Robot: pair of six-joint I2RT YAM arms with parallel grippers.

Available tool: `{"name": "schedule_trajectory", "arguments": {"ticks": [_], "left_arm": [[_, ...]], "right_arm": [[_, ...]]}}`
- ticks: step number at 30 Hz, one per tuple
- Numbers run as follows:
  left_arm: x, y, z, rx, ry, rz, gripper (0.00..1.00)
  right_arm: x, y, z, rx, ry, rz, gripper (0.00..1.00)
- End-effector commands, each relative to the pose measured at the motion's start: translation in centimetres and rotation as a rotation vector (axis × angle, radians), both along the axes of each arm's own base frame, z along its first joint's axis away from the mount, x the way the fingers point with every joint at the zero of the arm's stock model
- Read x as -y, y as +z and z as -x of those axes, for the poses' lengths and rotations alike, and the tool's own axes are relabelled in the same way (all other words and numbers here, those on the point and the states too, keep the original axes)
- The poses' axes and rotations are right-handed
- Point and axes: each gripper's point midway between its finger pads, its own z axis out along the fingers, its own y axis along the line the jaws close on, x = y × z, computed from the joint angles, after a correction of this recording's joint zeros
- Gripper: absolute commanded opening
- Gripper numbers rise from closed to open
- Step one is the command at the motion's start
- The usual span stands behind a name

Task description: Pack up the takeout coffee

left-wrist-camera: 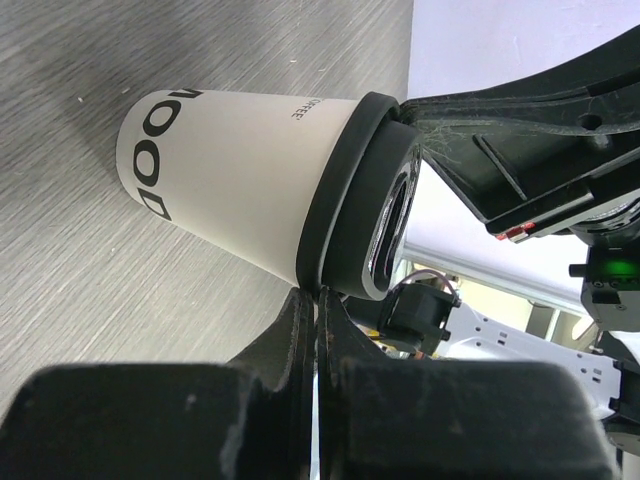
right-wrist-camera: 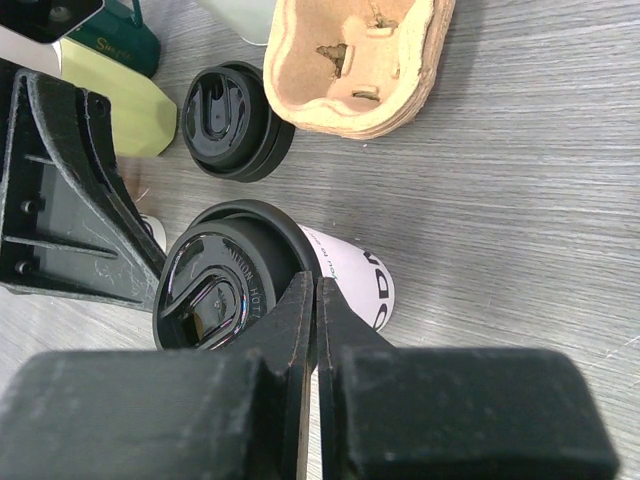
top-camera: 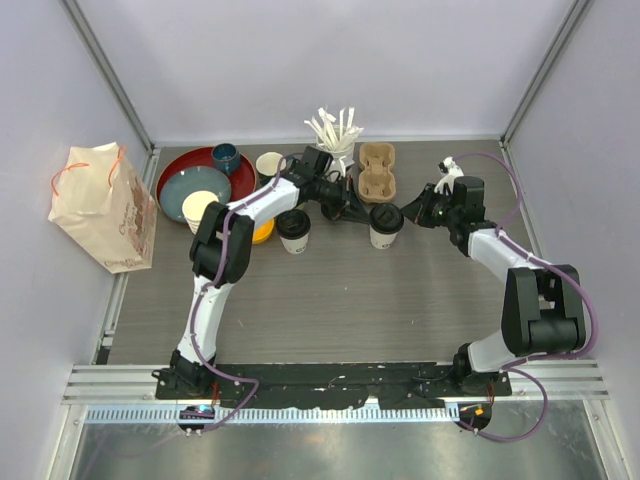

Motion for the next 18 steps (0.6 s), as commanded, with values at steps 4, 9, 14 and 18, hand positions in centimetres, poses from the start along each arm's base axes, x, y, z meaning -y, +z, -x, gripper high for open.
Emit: {"name": "schedule_trajectory", "arguments": {"ticks": [4, 9, 14, 18], "left_arm": [[-2.0, -3.2, 1.8, 0.050, -0.016, -0.189, 0.00], [-3.5, -2.8, 1.3, 0.085, 0.008, -0.205, 0.00], [-4.7, -1.8, 1.5, 0.123, 0.007, -0.212, 0.00], [-5.4, -1.7, 1.7, 0.137, 0.002, -0.217, 0.05]], "right_arm": [[-2.6, -5.6, 5.2, -0.241, 0.070, 0.035, 0.01], [-4.6, -5.4, 5.2, -0.222, 0.102, 0.022, 0.01], [-6.0, -5.1, 5.2, -0.209, 0.126, 0.012, 0.01], [-6.9, -4.7, 5.1, -0.196, 0.149, 0.015, 0.01]]}}
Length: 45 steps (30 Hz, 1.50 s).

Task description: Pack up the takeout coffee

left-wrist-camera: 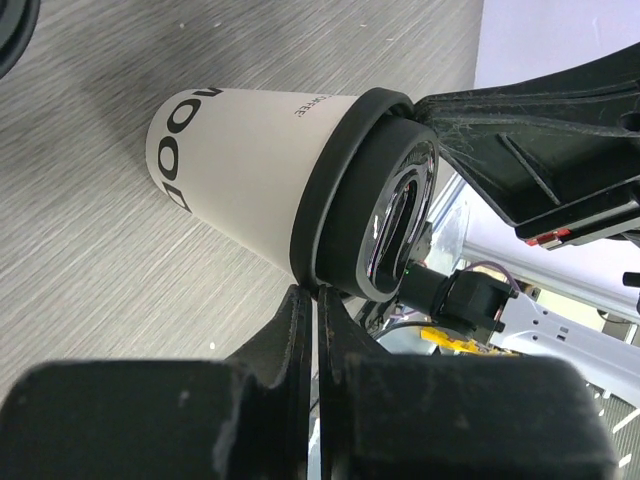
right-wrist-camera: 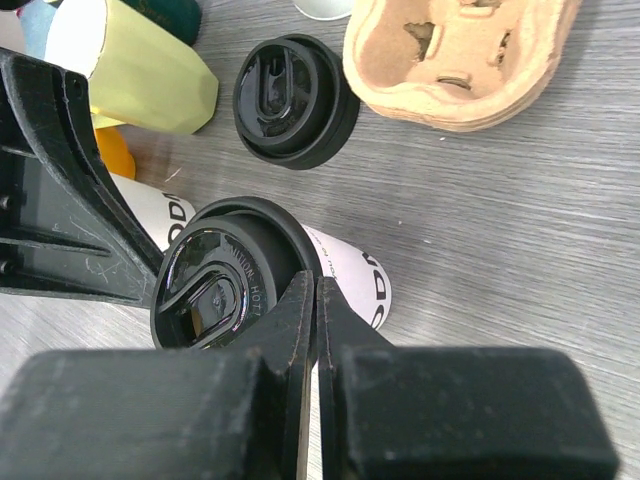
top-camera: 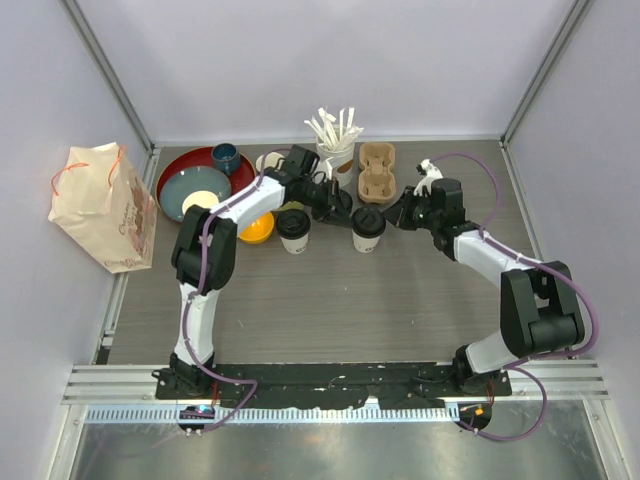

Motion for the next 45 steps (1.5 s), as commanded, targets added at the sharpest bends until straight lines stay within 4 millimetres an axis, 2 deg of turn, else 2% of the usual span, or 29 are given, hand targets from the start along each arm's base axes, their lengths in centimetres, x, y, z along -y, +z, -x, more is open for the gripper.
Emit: {"name": "schedule_trajectory", "arguments": {"ticks": [1, 2, 6, 10, 13, 17, 25, 33, 37, 42, 44, 45], "left_arm": [[-1.1, -2.0, 0.8, 0.037, -0.015, -0.089, 0.08], [-1.3, -1.9, 0.6, 0.045, -0.013, -0.089, 0.15], [-1.7, -1.6, -0.3, 0.058, 0.003, -0.091, 0.20], [-1.9, -0.2, -1.1, 0.094, 0.008, -0.078, 0.20], [-1.8, 0.9, -1.2, 0.106, 0.001, -0.059, 0.20], [-2.1, 1.7, -1.1, 0.119, -0.001, -0.054, 0.20], [-2.8, 2.2, -0.7, 0.126, 0.012, -0.041, 0.18], [-2.9, 3.4, -0.4, 0.151, -0.003, -0.027, 0.19], [-2.9, 4.1, -0.1, 0.166, -0.015, -0.015, 0.21], [-2.9, 5.0, -1.2, 0.231, -0.020, -0.032, 0.22], [-2.7, 4.8, -1.6, 0.227, -0.025, -0.043, 0.22], [-2.6, 5.6, -2.1, 0.249, -0.024, -0.036, 0.22]], "right_arm": [[-2.4, -4.9, 4.4, -0.222, 0.090, 0.013, 0.01], [-2.5, -4.6, 4.2, -0.218, 0.093, 0.012, 0.01], [-2.6, -3.8, 4.0, -0.205, 0.094, 0.021, 0.05], [-2.5, -2.6, 3.5, -0.167, 0.087, 0.033, 0.11], [-2.1, -2.5, 3.5, -0.177, 0.084, 0.068, 0.14], [-1.8, -1.1, 2.2, -0.144, 0.076, 0.104, 0.17], [-1.2, -0.5, 1.1, -0.144, 0.071, 0.146, 0.23], [-1.0, 1.7, 0.4, -0.105, 0.066, 0.156, 0.28], [-0.8, 2.7, 0.3, -0.090, 0.062, 0.167, 0.36], [-0.5, 3.8, 0.2, -0.070, 0.050, 0.176, 0.45], [-0.6, 4.5, 0.2, -0.060, 0.050, 0.176, 0.47], [-0.4, 4.7, 0.3, -0.060, 0.045, 0.176, 0.47]]}}
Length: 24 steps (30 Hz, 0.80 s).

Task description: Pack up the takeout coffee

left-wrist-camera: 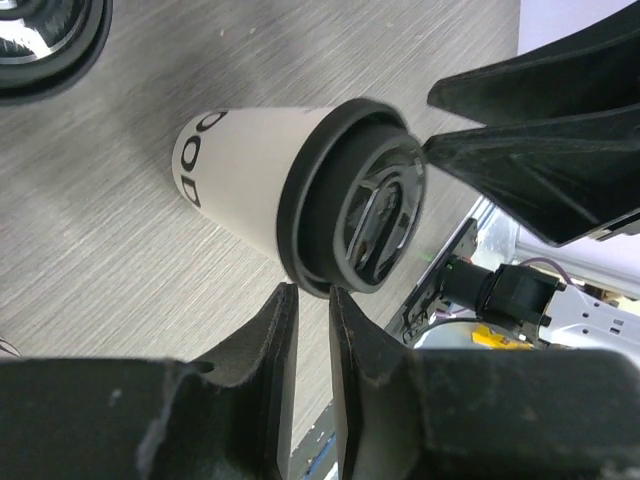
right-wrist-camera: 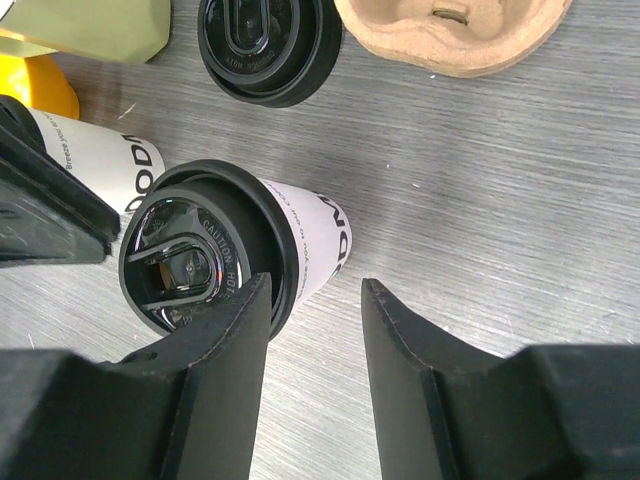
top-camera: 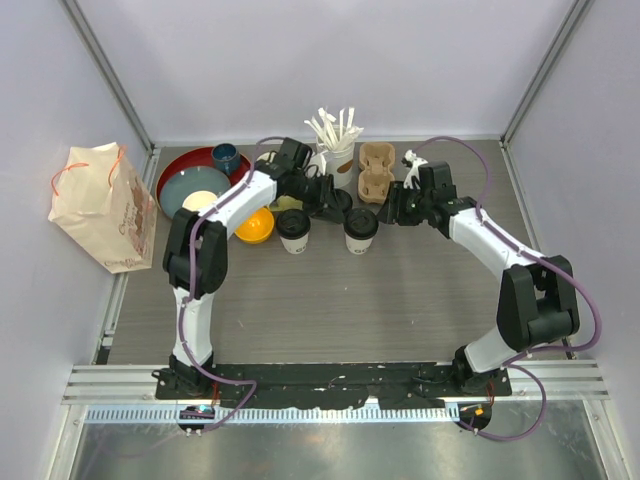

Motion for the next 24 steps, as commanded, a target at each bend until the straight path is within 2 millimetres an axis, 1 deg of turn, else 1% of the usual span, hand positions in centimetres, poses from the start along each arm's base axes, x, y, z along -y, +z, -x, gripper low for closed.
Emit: {"name": "schedule_trajectory", "arguments": {"ticks": [1, 3, 4, 5, 6, 7, 8, 9, 10, 11, 12, 13, 14, 15, 16, 18, 19, 21, 24], "left_arm": [[0.3, 4.4, -1.8, 0.134, -0.021, 0.026, 0.24], [0.7, 5.1, -2.6, 0.161, -0.027, 0.028, 0.25], [0.6, 5.2, -2.6, 0.165, -0.035, 0.021, 0.26], [0.8, 6.4, -3.2, 0.197, -0.038, 0.030, 0.27], [0.9, 6.0, -3.6, 0.201, -0.046, 0.020, 0.29], [0.9, 5.9, -3.6, 0.194, -0.048, 0.006, 0.29], [1.0, 6.7, -4.3, 0.229, -0.045, 0.005, 0.29], [1.1, 6.0, -4.7, 0.221, -0.041, -0.008, 0.29], [1.3, 5.7, -4.9, 0.216, -0.041, -0.011, 0.30], [1.5, 6.2, -5.3, 0.234, -0.043, -0.008, 0.30], [1.8, 6.1, -5.3, 0.242, -0.048, -0.015, 0.30], [2.0, 5.2, -5.4, 0.233, -0.056, -0.033, 0.32], [2.3, 5.7, -5.6, 0.258, -0.062, -0.032, 0.33], [2.7, 5.5, -5.5, 0.277, -0.076, -0.043, 0.34], [3.0, 5.0, -5.5, 0.273, -0.083, -0.052, 0.37], [3.4, 4.8, -5.6, 0.287, -0.091, -0.058, 0.38], [3.4, 4.3, -5.7, 0.279, -0.092, -0.067, 0.38], [3.6, 4.0, -5.5, 0.274, -0.099, -0.068, 0.38], [3.6, 3.2, -5.2, 0.262, -0.104, -0.076, 0.38]], "right_arm": [[0.2, 4.1, -0.6, 0.099, -0.009, 0.004, 0.47], [0.5, 4.7, -0.2, 0.108, -0.022, 0.000, 0.47], [0.7, 4.5, 0.2, 0.102, -0.029, 0.003, 0.47], [0.7, 4.6, 0.4, 0.102, -0.033, -0.001, 0.47], [0.6, 5.3, 0.8, 0.111, -0.045, -0.024, 0.47], [0.7, 4.6, 1.3, 0.092, -0.058, -0.036, 0.47], [0.5, 4.6, 1.7, 0.095, -0.060, -0.055, 0.47], [0.3, 5.4, 1.8, 0.116, -0.075, -0.094, 0.47], [0.2, 4.6, 2.4, 0.100, -0.078, -0.103, 0.49], [0.0, 4.5, 2.7, 0.102, -0.080, -0.113, 0.50], [-0.1, 4.7, 2.8, 0.112, -0.088, -0.131, 0.53], [-0.2, 4.4, 3.3, 0.102, -0.102, -0.152, 0.57], [-0.4, 4.4, 3.5, 0.102, -0.106, -0.167, 0.60], [-0.9, 4.6, 3.5, 0.115, -0.100, -0.184, 0.61], [-1.2, 4.1, 3.8, 0.101, -0.107, -0.200, 0.63], [-1.7, 4.0, 3.7, 0.106, -0.105, -0.226, 0.63], [-1.8, 3.5, 3.7, 0.095, -0.109, -0.231, 0.63], [-2.0, 2.8, 3.5, 0.077, -0.117, -0.246, 0.62], [-2.8, 2.8, 2.7, 0.091, -0.104, -0.285, 0.62]]}}
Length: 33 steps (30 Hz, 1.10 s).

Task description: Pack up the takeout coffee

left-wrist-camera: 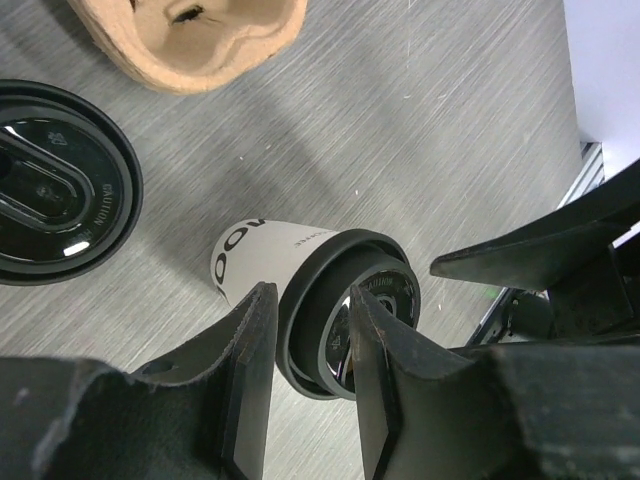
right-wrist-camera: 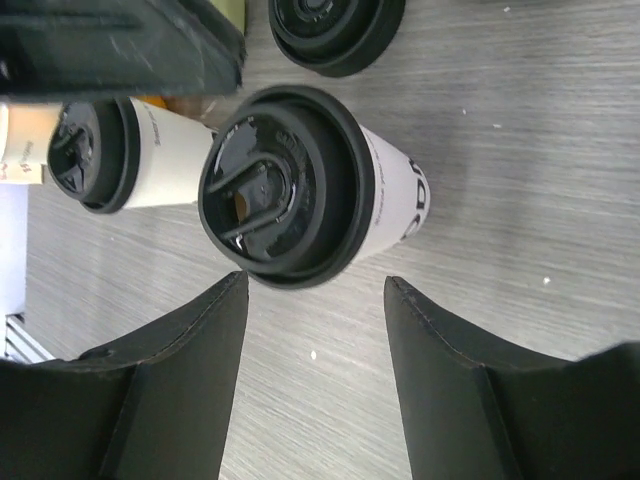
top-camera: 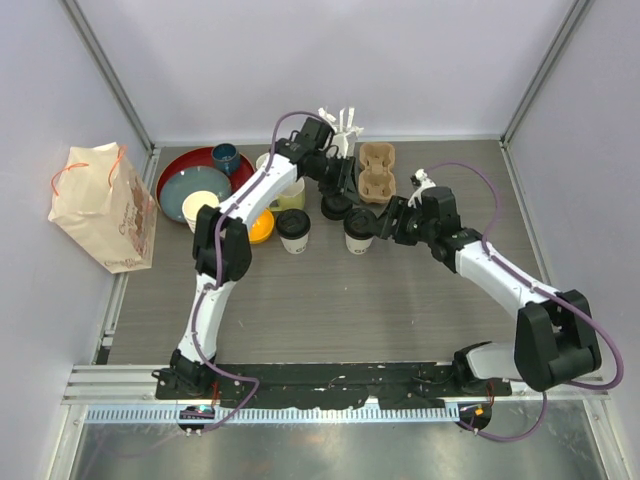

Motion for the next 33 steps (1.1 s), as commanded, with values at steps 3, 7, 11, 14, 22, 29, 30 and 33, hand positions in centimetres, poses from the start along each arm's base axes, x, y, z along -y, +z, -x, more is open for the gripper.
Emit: {"name": "schedule_trajectory", "arguments": {"ticks": [3, 7, 11, 14, 22, 29, 30, 33], "left_arm": [[0.2, 0.2, 0.8, 0.015, -0.030, 0.004, 0.36], [0.1, -0.6, 1.5, -0.023, -0.027, 0.002, 0.33], [-0.3, -1.1, 2.2, -0.057, -0.015, 0.000, 0.32], [-0.7, -1.0, 2.6, -0.058, -0.004, -0.009, 0.31], [-2.2, -1.0, 4.2, -0.090, 0.013, -0.011, 0.31], [-3.2, -1.5, 5.9, -0.132, 0.003, -0.004, 0.31], [-3.3, -1.4, 6.1, -0.134, 0.001, -0.002, 0.31], [-3.4, -0.7, 6.6, -0.139, -0.004, 0.020, 0.31]], "right_arm": [[-1.9, 1.9, -2.4, 0.089, -0.004, -0.123, 0.62], [-2.0, 1.3, -3.1, 0.081, -0.008, -0.118, 0.61], [-1.3, 0.5, -3.8, 0.071, -0.025, -0.096, 0.52], [-1.2, 0.2, -4.2, 0.068, -0.019, -0.076, 0.47], [-1.7, -0.6, -5.5, 0.059, 0.036, -0.039, 0.43], [-2.1, -1.3, -5.6, 0.039, 0.160, 0.039, 0.44], [-2.0, -1.4, -5.8, 0.046, 0.180, 0.056, 0.45], [-1.7, -1.9, -5.5, 0.043, 0.217, 0.062, 0.45]]}}
